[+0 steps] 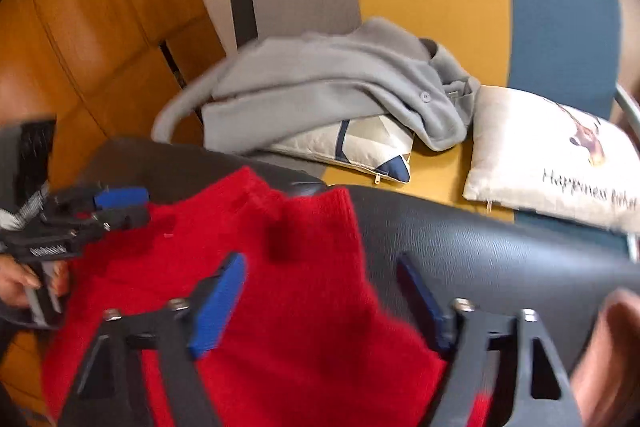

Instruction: Fold clothes

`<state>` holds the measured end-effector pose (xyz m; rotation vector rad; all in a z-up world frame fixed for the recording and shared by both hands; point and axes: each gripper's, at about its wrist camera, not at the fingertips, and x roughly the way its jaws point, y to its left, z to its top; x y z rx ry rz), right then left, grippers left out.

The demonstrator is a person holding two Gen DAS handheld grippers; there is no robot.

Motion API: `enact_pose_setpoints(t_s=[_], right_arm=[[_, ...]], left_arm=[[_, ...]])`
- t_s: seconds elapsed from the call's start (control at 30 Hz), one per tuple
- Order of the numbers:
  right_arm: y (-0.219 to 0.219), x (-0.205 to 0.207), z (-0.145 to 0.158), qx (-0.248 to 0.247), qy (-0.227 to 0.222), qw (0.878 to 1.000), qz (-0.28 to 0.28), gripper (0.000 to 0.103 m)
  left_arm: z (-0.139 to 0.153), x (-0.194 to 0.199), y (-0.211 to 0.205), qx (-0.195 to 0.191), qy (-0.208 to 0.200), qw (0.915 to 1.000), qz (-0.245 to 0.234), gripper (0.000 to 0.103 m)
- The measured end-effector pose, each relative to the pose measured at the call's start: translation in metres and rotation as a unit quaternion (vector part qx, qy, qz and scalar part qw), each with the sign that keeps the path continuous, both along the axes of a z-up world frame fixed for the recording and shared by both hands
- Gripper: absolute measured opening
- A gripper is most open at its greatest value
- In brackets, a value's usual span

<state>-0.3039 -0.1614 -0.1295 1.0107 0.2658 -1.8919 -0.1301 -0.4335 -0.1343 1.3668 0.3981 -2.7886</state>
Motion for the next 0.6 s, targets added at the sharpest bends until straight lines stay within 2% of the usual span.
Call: enact_pose_setpoints(t_s=[0.03, 0.1, 0.27, 0.3, 0.33, 0.37, 0.4, 0.43, 0.47, 0.6], right_arm=[[-0.007, -0.004, -0.005, 0.008, 0.002, 1.0, 0.002, 0.061], [-0.02, -0.013, -0.014, 0.023, 0.005, 1.0, 0.005, 0.061], [-0.042, -0.025, -0.027, 0.048, 0.014, 0.999, 0.013, 0.06], [-0.044, -0.024, -0.026, 0.053, 0.016, 0.998, 0.015, 0.058], [-0.045, -0.024, -0.025, 0.059, 0.016, 0.998, 0.018, 0.052], [-0.047, -0.023, -0.024, 0.062, 0.014, 0.998, 0.022, 0.035], [-0.048, -0.023, -0.022, 0.061, 0.008, 0.998, 0.026, 0.021], [-0.05, -0.022, -0.02, 0.059, 0.002, 0.998, 0.031, 0.011], [-0.051, -0.019, -0.018, 0.056, 0.001, 0.998, 0.034, 0.011], [-0.044, -0.006, -0.002, 0.032, 0.012, 0.999, 0.033, 0.011]], left_arm=[[-0.003, -0.009, 0.0, -0.007, 0.0, 1.0, -0.003, 0.049], [-0.008, -0.026, 0.001, -0.014, 0.001, 0.9996, -0.024, 0.049], [-0.029, -0.061, 0.008, -0.013, -0.033, 0.9983, -0.046, 0.049], [-0.03, -0.062, 0.012, -0.015, -0.026, 0.9982, -0.052, 0.049], [-0.03, -0.064, 0.016, -0.015, -0.027, 0.9973, -0.066, 0.049], [-0.03, -0.065, 0.02, -0.023, -0.027, 0.9968, -0.072, 0.039], [-0.028, -0.065, 0.021, -0.011, -0.026, 0.997, -0.072, 0.016], [-0.026, -0.062, 0.018, 0.012, -0.023, 0.9974, -0.067, 0.011], [-0.023, -0.059, 0.016, 0.031, -0.02, 0.9974, -0.062, 0.011], [0.003, -0.032, 0.015, 0.054, 0.031, 0.9967, -0.052, 0.011]])
